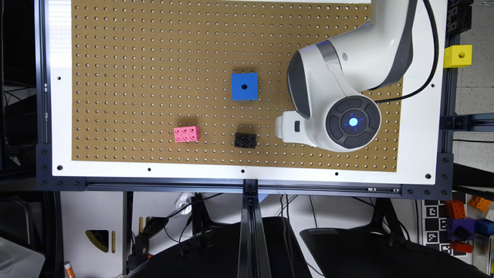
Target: Pick up green block.
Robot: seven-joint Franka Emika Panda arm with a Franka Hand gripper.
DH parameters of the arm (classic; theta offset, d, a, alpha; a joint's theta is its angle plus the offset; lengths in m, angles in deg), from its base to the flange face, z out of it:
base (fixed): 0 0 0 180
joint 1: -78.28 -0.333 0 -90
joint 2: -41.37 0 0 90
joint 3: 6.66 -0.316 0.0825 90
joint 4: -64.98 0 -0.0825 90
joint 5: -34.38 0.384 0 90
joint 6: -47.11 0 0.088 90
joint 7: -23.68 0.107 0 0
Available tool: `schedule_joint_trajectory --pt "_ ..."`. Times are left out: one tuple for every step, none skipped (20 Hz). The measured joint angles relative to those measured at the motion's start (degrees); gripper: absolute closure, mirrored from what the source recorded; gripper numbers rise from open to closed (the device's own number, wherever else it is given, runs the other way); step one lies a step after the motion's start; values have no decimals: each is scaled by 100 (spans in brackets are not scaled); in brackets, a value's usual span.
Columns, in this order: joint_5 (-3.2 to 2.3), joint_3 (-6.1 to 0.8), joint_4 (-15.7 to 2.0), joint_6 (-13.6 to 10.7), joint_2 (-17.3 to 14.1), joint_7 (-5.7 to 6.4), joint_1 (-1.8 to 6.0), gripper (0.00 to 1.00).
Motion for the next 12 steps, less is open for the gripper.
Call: schedule_joint_trajectory --pt "0 -1 0 0 0 0 1 100" --pt "0 -2 0 0 0 0 3 100" --pt "-1 2 1 -11 1 0 2 100" --pt "-1 10 1 -25 4 0 2 100" --pt "-1 15 1 -31 6 0 2 100" --pt "-1 20 1 -36 7 0 2 100" --pt "-1 21 1 -39 7 0 2 100" --pt "-1 23 2 -41 8 0 2 100" --pt "-1 25 2 -43 12 0 2 100" --pt "-1 27 3 -52 28 0 2 100" --pt "-1 28 4 -82 63 0 2 100" --pt "-1 28 4 -148 130 1 2 100"
